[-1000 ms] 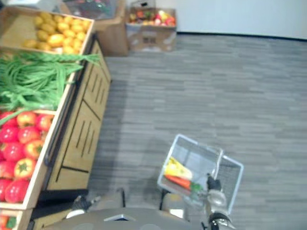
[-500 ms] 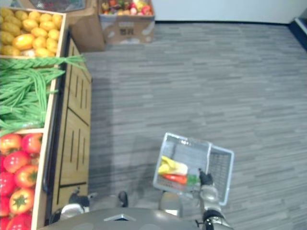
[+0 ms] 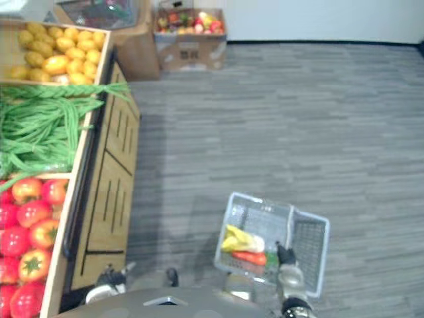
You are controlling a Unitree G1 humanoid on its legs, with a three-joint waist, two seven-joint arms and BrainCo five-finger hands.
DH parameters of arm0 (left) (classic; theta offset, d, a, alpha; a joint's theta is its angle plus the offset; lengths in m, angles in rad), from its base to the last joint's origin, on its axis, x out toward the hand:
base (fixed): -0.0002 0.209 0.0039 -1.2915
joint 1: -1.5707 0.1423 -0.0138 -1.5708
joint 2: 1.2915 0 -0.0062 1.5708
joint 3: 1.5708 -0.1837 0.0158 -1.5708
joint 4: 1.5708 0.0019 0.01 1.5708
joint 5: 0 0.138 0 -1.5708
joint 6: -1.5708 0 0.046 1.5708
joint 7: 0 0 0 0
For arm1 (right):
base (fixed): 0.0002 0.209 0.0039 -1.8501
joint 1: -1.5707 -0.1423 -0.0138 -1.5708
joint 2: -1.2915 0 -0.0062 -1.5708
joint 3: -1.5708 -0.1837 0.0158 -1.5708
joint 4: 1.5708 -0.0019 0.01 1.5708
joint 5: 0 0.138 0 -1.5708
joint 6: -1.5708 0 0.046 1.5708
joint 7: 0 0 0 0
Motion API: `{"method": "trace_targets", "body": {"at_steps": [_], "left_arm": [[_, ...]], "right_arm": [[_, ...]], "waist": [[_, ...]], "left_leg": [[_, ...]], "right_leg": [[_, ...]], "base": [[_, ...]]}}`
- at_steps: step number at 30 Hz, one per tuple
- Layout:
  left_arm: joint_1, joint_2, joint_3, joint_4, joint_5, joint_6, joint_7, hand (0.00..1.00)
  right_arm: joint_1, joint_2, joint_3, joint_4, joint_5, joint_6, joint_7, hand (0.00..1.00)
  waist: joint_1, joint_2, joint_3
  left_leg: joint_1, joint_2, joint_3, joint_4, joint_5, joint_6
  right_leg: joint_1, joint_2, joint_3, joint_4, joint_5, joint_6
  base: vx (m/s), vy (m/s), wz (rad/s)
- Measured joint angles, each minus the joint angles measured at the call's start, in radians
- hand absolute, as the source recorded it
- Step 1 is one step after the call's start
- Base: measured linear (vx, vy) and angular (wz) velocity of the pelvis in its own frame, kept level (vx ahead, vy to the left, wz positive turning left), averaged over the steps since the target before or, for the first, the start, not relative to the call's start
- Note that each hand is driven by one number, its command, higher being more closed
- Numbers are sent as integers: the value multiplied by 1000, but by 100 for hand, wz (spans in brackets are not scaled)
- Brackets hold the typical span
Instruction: Pick vegetable in the basket
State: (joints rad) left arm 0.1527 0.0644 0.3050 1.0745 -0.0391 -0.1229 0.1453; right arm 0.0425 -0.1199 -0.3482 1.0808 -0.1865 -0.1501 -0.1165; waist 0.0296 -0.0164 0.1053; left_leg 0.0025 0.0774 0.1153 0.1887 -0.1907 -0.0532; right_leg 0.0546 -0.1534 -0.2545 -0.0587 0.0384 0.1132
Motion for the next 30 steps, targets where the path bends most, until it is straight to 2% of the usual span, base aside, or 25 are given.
{"method": "trace_targets", "body": {"at_steps": [3, 5, 8, 13, 15, 18, 24, 30], "left_arm": [[-1, -20, 10, 1, -40, 0, -1, 0], [0, -30, 14, 4, -75, 1, -5, 0], [11, -41, 16, 24, -100, 1, -15, 0], [13, -41, 12, 44, -93, 1, -17, 0], [14, -39, 12, 62, -93, 1, -21, 0], [17, -27, 11, 74, -94, 1, -34, 0], [20, -17, -2, 83, -96, 1, -38, 0], [19, 0, -38, 88, -95, 1, -40, 0]], "right_arm": [[1, -9, -4, 19, 0, -4, 0, 100], [3, -14, -21, 31, 2, -4, 0, 100], [4, -11, -35, 36, 40, 1, 17, 100], [56, 33, -42, 43, 117, 16, 35, 100], [63, 50, -80, 58, 163, 16, 32, 100], [65, 54, -86, 75, 232, 17, 33, 100], [77, 56, -87, 90, 266, 17, 33, 100], [75, 64, -87, 101, 275, 17, 31, 100]], "waist": [[-3, 17, 9], [-4, 35, 12], [-2, 50, 6], [-6, 48, -19], [-8, 48, -31], [-9, 39, -37], [-16, 18, -46], [-15, 6, -45]], "left_leg": [[-17, 18, -15, 37, -9, -12], [-19, 34, 15, 38, -19, -6], [-12, 38, 41, 18, -22, -7], [32, 19, 65, -155, 76, -21], [62, 18, 66, -217, 115, -26], [95, 16, 71, -224, 122, -29], [148, -13, 92, -221, 120, -31], [161, -19, 90, -220, 120, -31]], "right_leg": [[14, 8, -41, 19, -21, -4], [20, 8, -69, 41, -40, -11], [20, 7, -70, 39, -44, 1], [19, -2, -92, -10, -28, 14], [22, 2, -94, -12, -20, 11], [41, 3, -90, -14, -19, 11], [97, -22, -84, -17, -19, 11], [105, -33, -90, -1, -20, 12]], "base": [[-144, -71, 40], [-136, -25, 40], [-131, -10, 6], [50, -19, 10], [147, -10, 8], [183, 5, -7], [80, 44, -5], [-9, 23, 5]]}}
